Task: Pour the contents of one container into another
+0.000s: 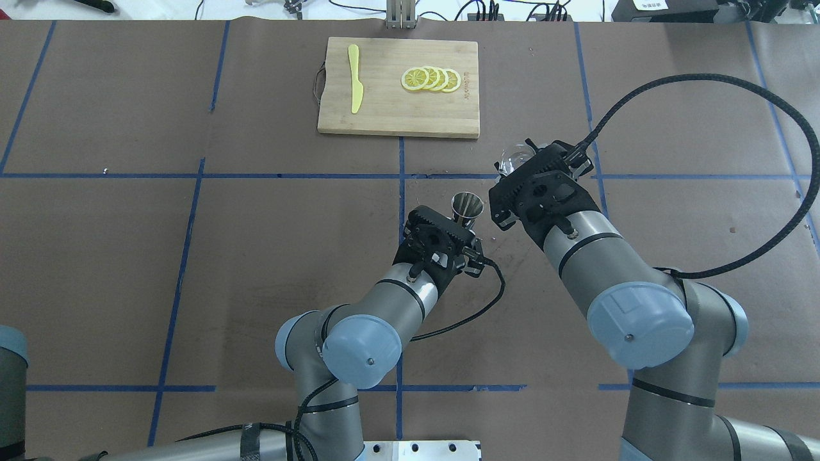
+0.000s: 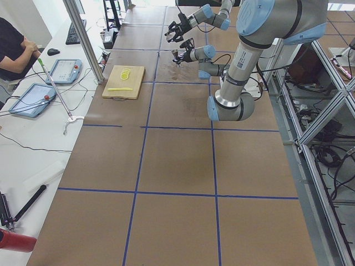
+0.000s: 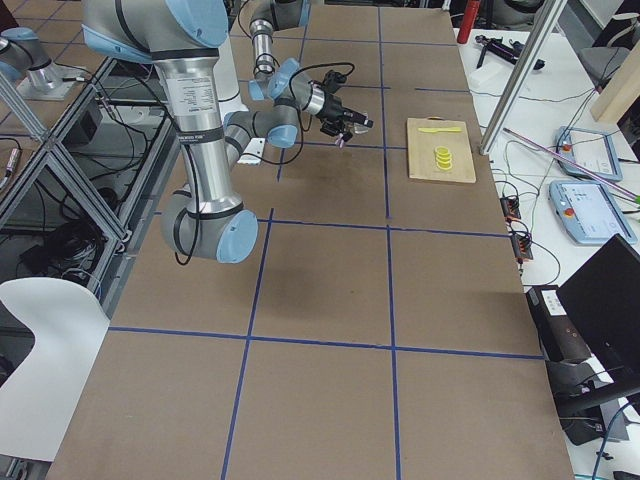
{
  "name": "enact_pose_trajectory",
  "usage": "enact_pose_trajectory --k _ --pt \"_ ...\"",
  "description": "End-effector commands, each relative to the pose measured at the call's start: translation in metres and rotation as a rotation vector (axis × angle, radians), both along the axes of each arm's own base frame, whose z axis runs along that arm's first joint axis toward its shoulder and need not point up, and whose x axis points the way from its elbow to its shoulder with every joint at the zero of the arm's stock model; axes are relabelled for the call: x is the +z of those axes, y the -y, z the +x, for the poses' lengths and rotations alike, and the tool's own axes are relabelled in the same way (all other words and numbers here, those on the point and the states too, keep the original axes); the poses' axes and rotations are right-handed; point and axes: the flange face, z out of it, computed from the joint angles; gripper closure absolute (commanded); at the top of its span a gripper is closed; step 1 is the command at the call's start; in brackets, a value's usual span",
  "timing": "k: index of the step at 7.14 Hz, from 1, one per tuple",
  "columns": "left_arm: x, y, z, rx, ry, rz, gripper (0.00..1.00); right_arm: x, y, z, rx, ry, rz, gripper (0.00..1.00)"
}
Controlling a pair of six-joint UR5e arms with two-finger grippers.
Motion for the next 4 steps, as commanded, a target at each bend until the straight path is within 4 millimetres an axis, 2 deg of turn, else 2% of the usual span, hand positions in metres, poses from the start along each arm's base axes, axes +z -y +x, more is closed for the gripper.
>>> enact_pose_trajectory --k 1,4 --pt "-0.0025 -0.0016 0.0012 0.003 -0.003 0.001 1.00 -0.0001 -0.0035 -0.0034 -0.010 -0.024 0.011 1.00" --pt "-0.0024 -0.0025 0.0031 0.018 -0.002 0.001 1.00 -0.0027 -0.0053 -0.0031 -0.025 -0.062 0.037 1.00"
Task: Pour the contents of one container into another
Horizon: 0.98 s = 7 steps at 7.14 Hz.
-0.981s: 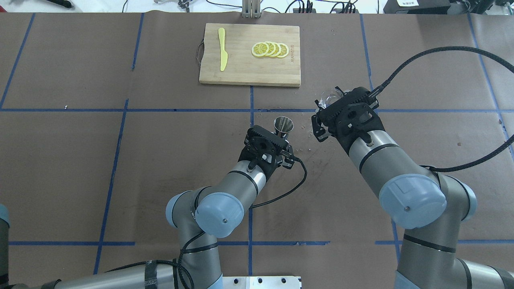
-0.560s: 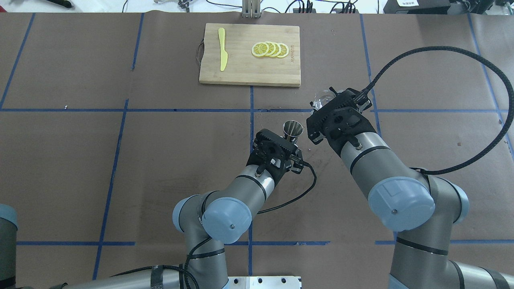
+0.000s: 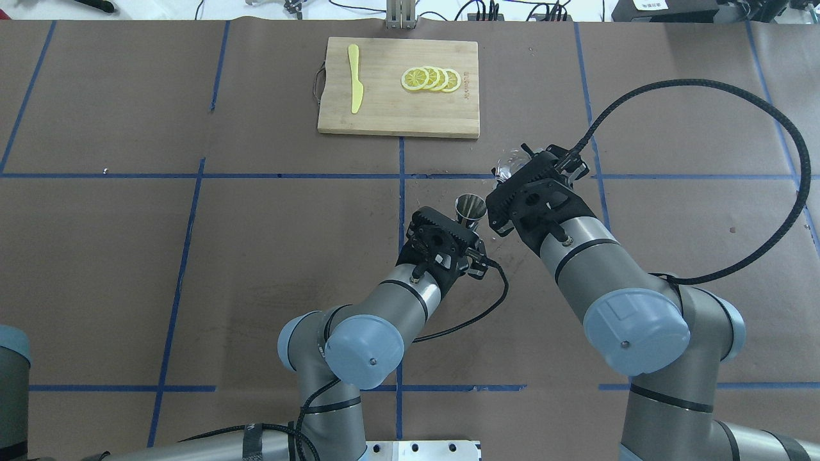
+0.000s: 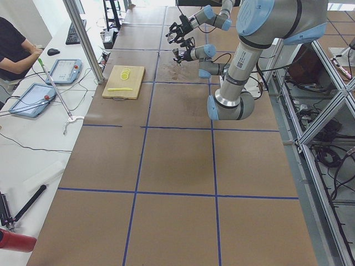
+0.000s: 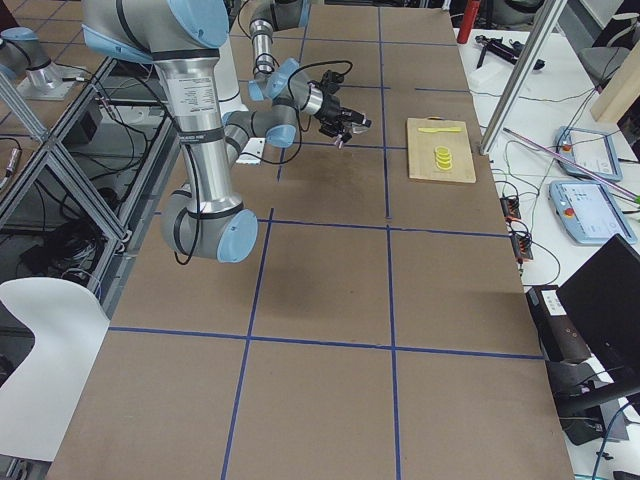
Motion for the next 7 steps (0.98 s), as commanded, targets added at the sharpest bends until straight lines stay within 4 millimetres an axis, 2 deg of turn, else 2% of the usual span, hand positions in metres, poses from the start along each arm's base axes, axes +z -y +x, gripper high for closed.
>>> enact_pose_trajectory --k 1,3,7 --pt "-0.003 -0.001 0.001 0.003 -0.004 0.001 1.00 -0.008 0.000 -0.001 -0.018 -0.047 0.040 1.00" --pt "-0.008 0.000 0.003 0.005 -0.007 0.002 1.00 -0.022 0.001 -0.007 -0.025 -0.074 0.046 1.00" --pt "-0.007 0.000 0.003 0.009 -0.005 0.004 1.00 -0.024 0.003 -0.004 -0.036 -0.151 0.086 1.00"
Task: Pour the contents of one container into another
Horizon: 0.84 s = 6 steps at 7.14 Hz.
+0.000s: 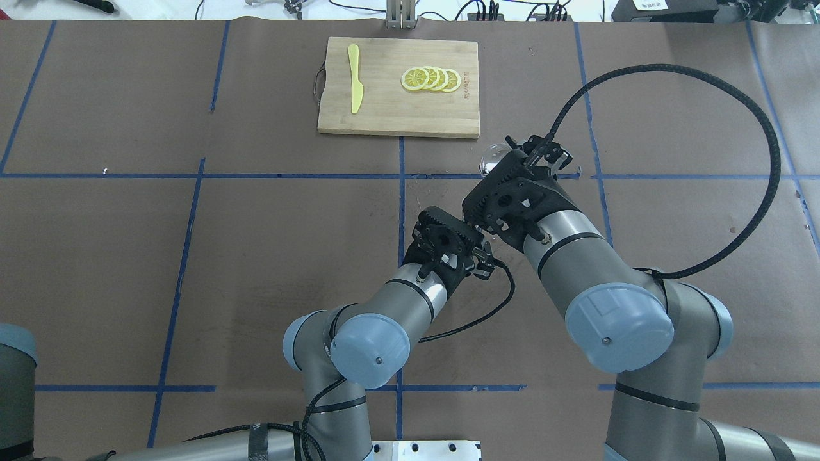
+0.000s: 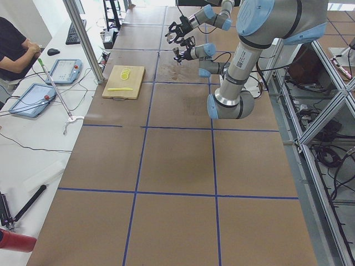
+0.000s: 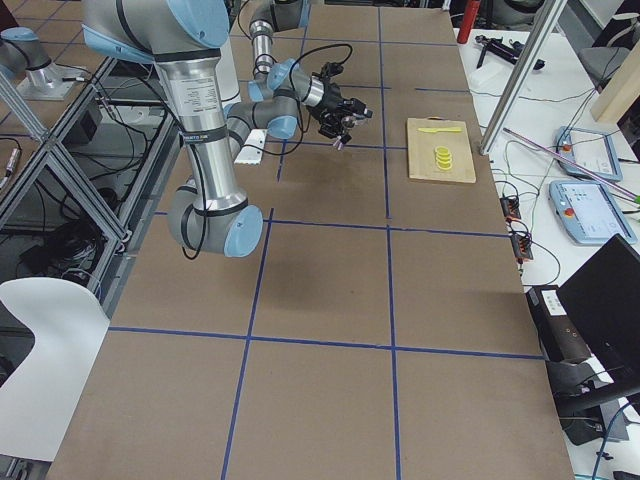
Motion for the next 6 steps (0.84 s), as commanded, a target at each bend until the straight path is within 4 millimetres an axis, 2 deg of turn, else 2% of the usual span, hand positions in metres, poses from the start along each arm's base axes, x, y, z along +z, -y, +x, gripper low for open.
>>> enact_pose_trajectory --k 1,4,6 --pt "0.000 0.000 0.000 0.005 -0.001 0.001 1.00 0.001 0.001 0.003 0.017 -0.054 0.032 1.00" --pt "-0.002 -0.001 0.000 0.011 -0.003 0.003 1.00 0.005 -0.013 -0.006 0.017 -0.078 0.048 1.00" --pt "-0.002 0.000 -0.001 0.011 -0.003 0.004 1.00 0.005 -0.016 -0.007 0.011 -0.102 0.062 1.00"
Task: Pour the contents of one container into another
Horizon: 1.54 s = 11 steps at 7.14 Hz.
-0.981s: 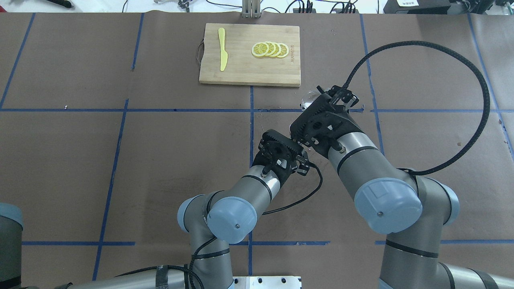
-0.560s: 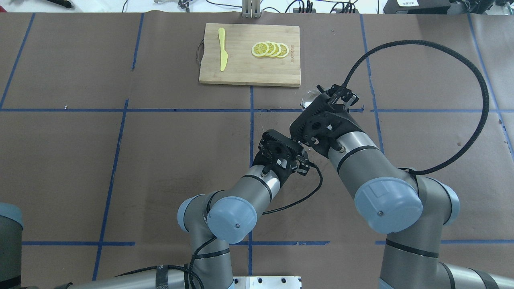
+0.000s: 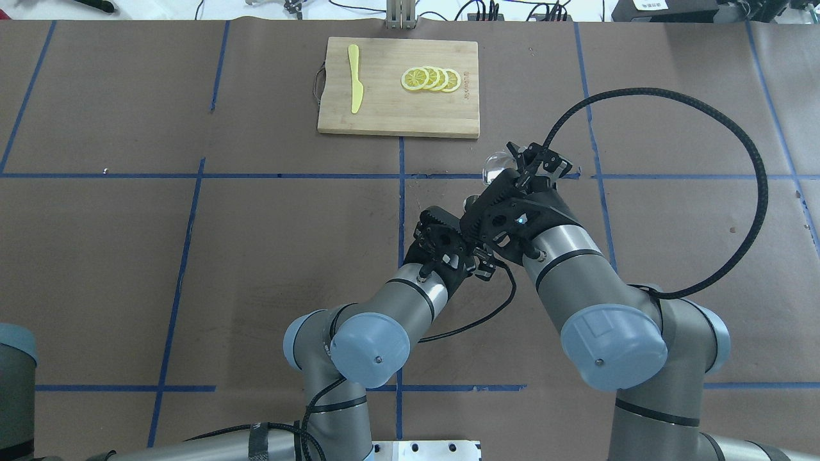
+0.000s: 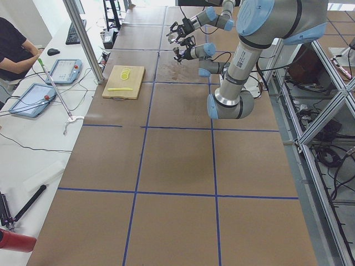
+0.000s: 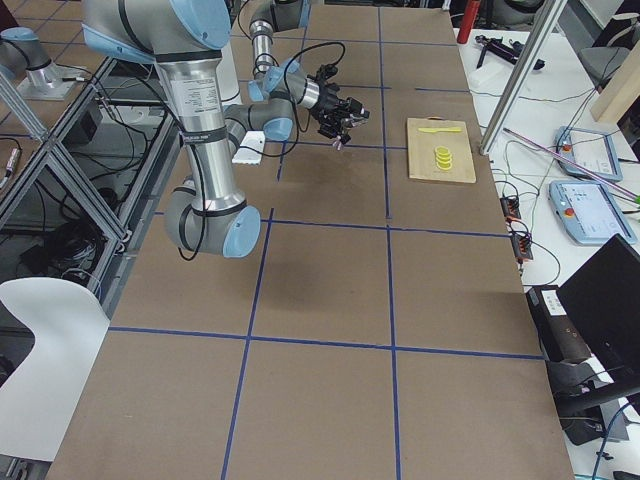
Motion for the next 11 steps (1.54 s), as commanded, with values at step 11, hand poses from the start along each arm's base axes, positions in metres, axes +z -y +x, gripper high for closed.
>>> enact_pose_trajectory --k 11 --pt "-0.0021 0.0023 -0.0029 -0.004 -0.003 0.003 1.00 0.0022 -0.0065 -0.0021 0.018 -0.176 0.094 1.00"
